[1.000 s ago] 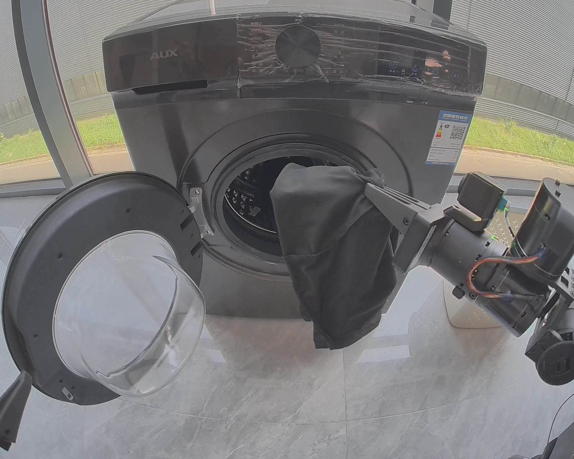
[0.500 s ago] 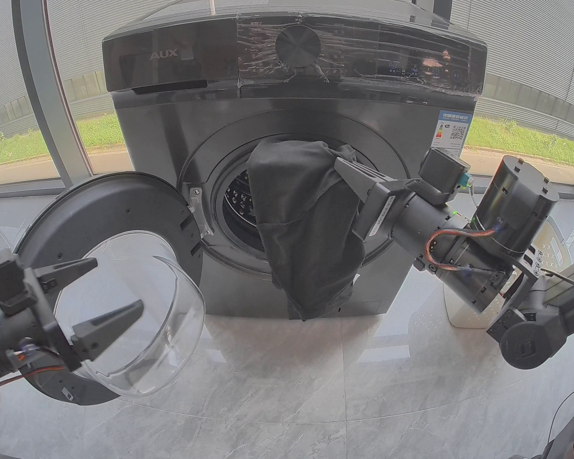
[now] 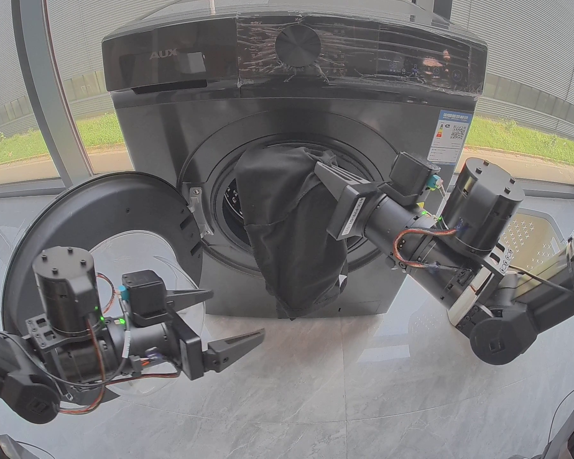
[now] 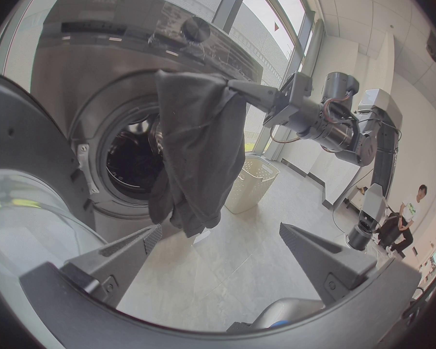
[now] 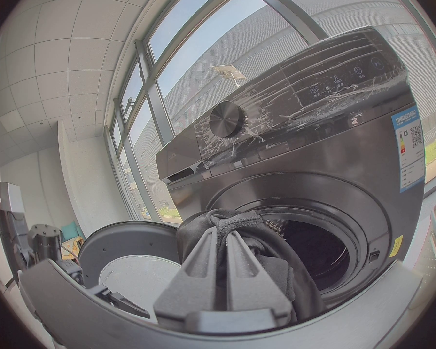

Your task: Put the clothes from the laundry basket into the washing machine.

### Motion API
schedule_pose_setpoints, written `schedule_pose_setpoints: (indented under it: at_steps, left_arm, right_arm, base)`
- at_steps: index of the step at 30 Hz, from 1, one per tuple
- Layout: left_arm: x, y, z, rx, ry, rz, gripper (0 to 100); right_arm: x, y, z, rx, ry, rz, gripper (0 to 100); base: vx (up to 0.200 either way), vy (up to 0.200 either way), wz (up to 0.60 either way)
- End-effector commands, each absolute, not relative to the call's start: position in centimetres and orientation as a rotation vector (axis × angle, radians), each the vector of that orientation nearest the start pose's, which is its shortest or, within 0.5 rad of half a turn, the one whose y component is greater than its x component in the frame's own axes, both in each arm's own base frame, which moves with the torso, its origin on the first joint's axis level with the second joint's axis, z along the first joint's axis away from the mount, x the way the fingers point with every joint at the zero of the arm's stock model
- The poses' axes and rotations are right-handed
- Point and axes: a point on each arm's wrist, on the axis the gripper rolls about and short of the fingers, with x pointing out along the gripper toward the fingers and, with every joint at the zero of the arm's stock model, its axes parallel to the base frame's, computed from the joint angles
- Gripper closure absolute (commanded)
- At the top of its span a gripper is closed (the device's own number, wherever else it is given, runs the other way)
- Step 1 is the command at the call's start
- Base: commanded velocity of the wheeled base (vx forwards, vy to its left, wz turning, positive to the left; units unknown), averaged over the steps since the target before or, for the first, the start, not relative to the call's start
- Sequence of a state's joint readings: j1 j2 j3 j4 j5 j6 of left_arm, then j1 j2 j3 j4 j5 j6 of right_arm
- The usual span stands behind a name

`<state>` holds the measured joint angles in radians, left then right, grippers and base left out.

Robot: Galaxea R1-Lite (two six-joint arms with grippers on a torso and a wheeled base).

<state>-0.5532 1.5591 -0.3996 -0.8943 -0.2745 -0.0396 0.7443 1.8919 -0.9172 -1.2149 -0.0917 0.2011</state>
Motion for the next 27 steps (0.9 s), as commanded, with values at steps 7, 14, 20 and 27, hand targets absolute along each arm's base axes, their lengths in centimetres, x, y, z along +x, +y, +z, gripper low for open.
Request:
schedule_pose_setpoints:
  at_steps: [7, 14, 20, 27]
  left_arm:
    - [23.5, -16.2, 9.7, -0.099, 0.385, -0.831, 0]
    - [24.6, -17.7, 8.4, -0.118, 0.362, -0.857, 0]
    - [25.7, -19.2, 7.6, -0.138, 0.312, -0.876, 0]
    - [25.2, -19.5, 8.1, -0.142, 0.277, -0.902, 0]
  right_arm:
    - [26.5, 24.8, 19.9, 0.292, -0.144, 0.665, 100]
    - [26.3, 24.8, 19.9, 0.297, -0.153, 0.668, 100]
    - [26.1, 25.1, 19.9, 0.300, -0.153, 0.678, 100]
    - [26.3, 25.0, 19.9, 0.300, -0.153, 0.673, 100]
  base:
    - [0.000, 0.000, 0.00]
    - [0.000, 0.000, 0.00]
    - [0.000, 0.000, 0.00]
    - [0.000, 0.000, 0.00]
